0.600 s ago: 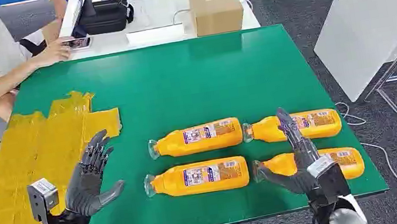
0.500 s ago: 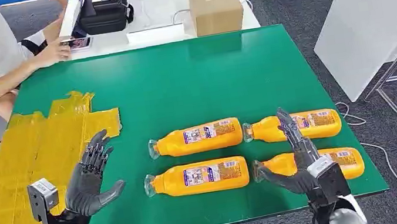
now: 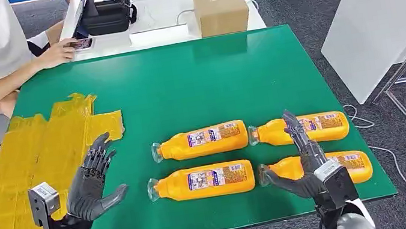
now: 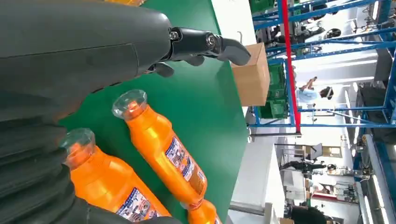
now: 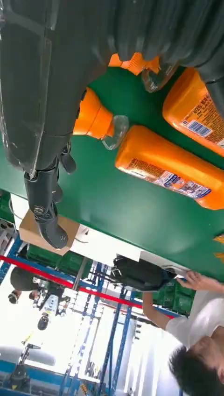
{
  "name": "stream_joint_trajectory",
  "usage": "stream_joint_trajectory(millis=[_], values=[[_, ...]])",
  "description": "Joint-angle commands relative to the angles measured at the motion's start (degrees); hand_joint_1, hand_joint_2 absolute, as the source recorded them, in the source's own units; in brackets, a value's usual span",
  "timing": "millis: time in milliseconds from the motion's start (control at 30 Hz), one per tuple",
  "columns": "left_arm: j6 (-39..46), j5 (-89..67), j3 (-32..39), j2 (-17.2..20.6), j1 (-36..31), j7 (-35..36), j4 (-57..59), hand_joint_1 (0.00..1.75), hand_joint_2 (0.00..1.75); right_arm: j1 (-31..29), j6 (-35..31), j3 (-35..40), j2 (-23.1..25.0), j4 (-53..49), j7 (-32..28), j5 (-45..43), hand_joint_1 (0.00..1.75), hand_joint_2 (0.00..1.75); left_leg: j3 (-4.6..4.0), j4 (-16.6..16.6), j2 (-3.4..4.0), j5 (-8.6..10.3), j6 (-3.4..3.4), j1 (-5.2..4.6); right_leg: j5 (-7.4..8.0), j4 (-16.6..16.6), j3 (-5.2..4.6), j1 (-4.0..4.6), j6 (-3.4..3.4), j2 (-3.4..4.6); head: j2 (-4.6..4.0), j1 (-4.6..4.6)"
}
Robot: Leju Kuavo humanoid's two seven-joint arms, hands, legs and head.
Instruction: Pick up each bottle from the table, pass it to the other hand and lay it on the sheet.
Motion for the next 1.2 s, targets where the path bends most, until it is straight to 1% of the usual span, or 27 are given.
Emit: stream_joint_trajectory(millis=[33,67,100,267,300,367,400,433,467,600,633,667,700,733,800,833,867,900,1000,1100,1133,1167,1200], values=[[15.45,-11.36,2.45,-12.99,6.91,-11.94,-1.65,1.75,1.75,0.99,-14.88,1.84,15.83,2.16,-13.57,13.0,1.75,1.75,0.2,-0.07,0.06,-0.06,-0.12,0.09,-0.03,-0.11,0.21,0.09,-0.08,-0.01,0.0,0.0],[15.45,-11.36,2.45,-12.99,6.91,-11.94,-1.65,1.75,1.75,0.99,-14.88,1.84,15.83,2.16,-13.57,13.0,1.75,1.75,0.17,-0.06,0.04,-0.05,-0.11,0.08,-0.03,-0.1,0.19,0.08,-0.07,-0.03,0.0,0.0],[16.41,-12.13,1.15,-13.65,7.91,-12.41,-1.82,1.75,1.75,1.18,-16.61,3.7,16.73,2.53,-13.65,14.57,1.75,1.75,0.15,-0.05,0.04,-0.05,-0.09,0.07,-0.02,-0.09,0.17,0.07,-0.06,-0.02,0.0,0.0],[16.41,-12.13,1.15,-13.65,7.91,-12.41,-1.82,1.75,1.75,1.18,-16.61,3.7,16.73,2.53,-13.65,14.57,1.71,1.75,0.22,-0.07,0.05,-0.07,-0.12,0.08,-0.04,-0.11,0.23,0.09,-0.08,-0.02,0.0,0.0],[17.35,-12.45,-0.25,-13.9,8.56,-12.81,-1.74,1.75,1.75,1.05,-19.01,5.78,16.88,3.06,-13.39,15.43,1.71,1.75,0.17,-0.05,0.04,-0.05,-0.09,0.06,-0.02,-0.08,0.18,0.06,-0.06,-0.01,0.0,0.0],[17.35,-12.45,-0.25,-13.9,8.56,-12.81,-1.74,1.75,1.75,1.05,-19.01,5.78,16.88,3.06,-13.39,15.43,1.71,1.75,0.21,-0.07,0.06,-0.06,-0.12,0.09,-0.03,-0.11,0.23,0.09,-0.08,-0.02,0.0,0.0],[17.35,-12.45,-0.25,-13.9,8.56,-12.81,-1.74,1.75,1.75,1.05,-19.01,5.78,16.88,3.06,-13.39,15.43,1.75,1.75,0.16,-0.05,0.04,-0.05,-0.08,0.07,-0.03,-0.08,0.18,0.07,-0.06,-0.02,0.0,0.0],[17.35,-12.45,-0.25,-13.9,8.56,-12.81,-1.74,1.75,1.75,1.05,-19.01,5.78,16.88,3.06,-13.39,15.43,1.75,1.75,0.12,-0.03,0.03,-0.03,-0.06,0.04,-0.02,-0.06,0.12,0.04,-0.04,-0.01,0.0,0.0],[18.17,-12.72,-1.34,-14.18,9.14,-13.13,-1.73,1.75,1.75,1.02,-20.86,7.46,17.14,3.48,-13.19,16.51,1.75,1.75,0.2,-0.06,0.04,-0.06,-0.1,0.07,-0.03,-0.1,0.21,0.08,-0.07,-0.02,0.0,0.0],[18.17,-12.72,-1.34,-14.18,9.14,-13.13,-1.73,1.75,1.75,1.02,-20.86,7.46,17.14,3.48,-13.19,16.51,1.75,1.75,0.18,-0.05,0.04,-0.05,-0.09,0.06,-0.03,-0.08,0.2,0.07,-0.06,-0.02,0.0,0.0],[19.23,-12.73,-2.58,-13.96,9.39,-13.44,-1.56,1.75,1.75,0.76,-23.13,9.39,16.64,3.89,-12.67,16.74,1.59,1.75,0.24,-0.07,0.06,-0.06,-0.11,0.08,-0.03,-0.11,0.25,0.09,-0.07,-0.02,0.0,0.0],[21.11,-12.25,-4.62,-13.43,9.59,-13.57,-1.16,0.54,1.75,0.03,-26.98,12.72,15.43,4.57,-11.51,16.93,1.36,1.75,0.32,-0.14,0.18,-0.1,-0.11,0.06,-0.04,-0.15,0.27,0.06,-0.07,0.12,0.0,0.0],[22.6,-11.87,-6.23,-12.71,9.43,-13.42,-0.63,0.0,1.75,-0.75,-29.77,14.97,14.28,5.01,-10.5,16.78,0.05,1.75,0.61,-0.3,0.41,-0.19,-0.17,0.1,-0.07,-0.3,0.51,0.11,-0.12,0.31,0.0,0.02],[23.67,-11.29,-7.13,-12.02,8.85,-13.3,-0.06,0.0,1.75,-1.54,-31.74,16.1,12.89,5.12,-9.51,16.62,0.0,1.75,0.47,-0.19,0.39,-0.16,-0.13,0.08,-0.04,-0.19,0.41,0.08,-0.09,0.32,0.0,0.02],[23.26,-9.71,-6.79,-11.38,7.61,-12.94,0.62,0.0,1.75,-2.81,-33.04,15.75,10.71,4.72,-8.83,17.36,0.0,1.75,0.41,-0.12,0.31,-0.17,-0.13,0.05,-0.07,-0.1,0.32,0.05,-0.08,0.24,0.0,-0.07],[22.59,-9.11,-6.45,-11.32,7.08,-12.68,1.13,0.0,1.75,-3.34,-33.02,15.06,10.41,4.73,-8.25,17.22,0.0,1.75,0.25,-0.04,0.2,-0.1,-0.11,0.08,-0.04,-0.07,0.19,0.08,-0.06,0.08,0.0,-0.02],[21.74,-8.73,-5.89,-11.56,6.64,-12.44,1.78,0.0,1.75,-4.12,-32.7,14.36,10.11,4.82,-7.46,17.72,0.0,1.75,0.29,-0.04,0.08,-0.08,-0.14,0.12,-0.04,-0.12,0.29,0.13,-0.08,-0.06,0.0,-0.02],[21.36,-8.55,-5.61,-11.76,6.48,-12.42,2.07,0.0,1.75,-4.49,-32.38,14.03,10.05,4.83,-7.15,17.89,0.0,1.75,0.12,-0.05,-0.05,-0.01,-0.08,0.03,-0.02,-0.08,0.11,0.03,-0.05,-0.09,0.0,0.04],[20.43,-8.28,-5.39,-11.95,6.34,-12.37,2.54,0.0,1.75,-5.13,-32.1,13.83,9.92,4.99,-6.94,19.04,0.0,1.75,0.24,-0.09,0.18,-0.01,-0.12,0.08,0.08,-0.17,0.22,0.08,-0.1,0.08,0.0,0.0],[20.43,-8.28,-5.39,-11.95,6.34,-12.37,2.54,0.0,1.75,-5.13,-32.1,13.83,9.92,4.99,-6.94,19.04,0.0,1.75,0.23,-0.1,0.08,0.05,-0.1,0.11,0.14,-0.21,0.26,0.11,-0.07,-0.06,0.0,0.0],[20.22,-8.38,-5.38,-12.06,6.47,-12.37,2.53,0.0,1.75,-5.23,-32.98,14.06,9.94,5.12,-6.93,20.87,0.0,1.75,0.2,-0.11,0.02,0.11,-0.03,0.07,0.15,-0.2,0.24,0.08,-0.05,-0.1,0.0,0.0],[19.6,-8.38,-5.35,-12.24,6.39,-12.27,2.73,0.0,1.75,-5.66,-34.74,14.5,9.54,5.32,-6.95,24.65,0.0,1.75,0.17,-0.08,-0.03,0.15,0.02,0.01,0.16,-0.12,0.2,0.02,-0.02,-0.09,0.0,0.02],[18.96,-8.12,-5.17,-12.43,6.26,-12.21,3.08,0.0,1.75,-6.17,-35.92,14.86,9.0,5.57,-5.86,27.66,0.0,1.75,0.21,-0.09,0.06,0.13,-0.02,0.05,0.22,-0.16,0.23,0.06,-0.13,-0.03,0.0,0.0]])
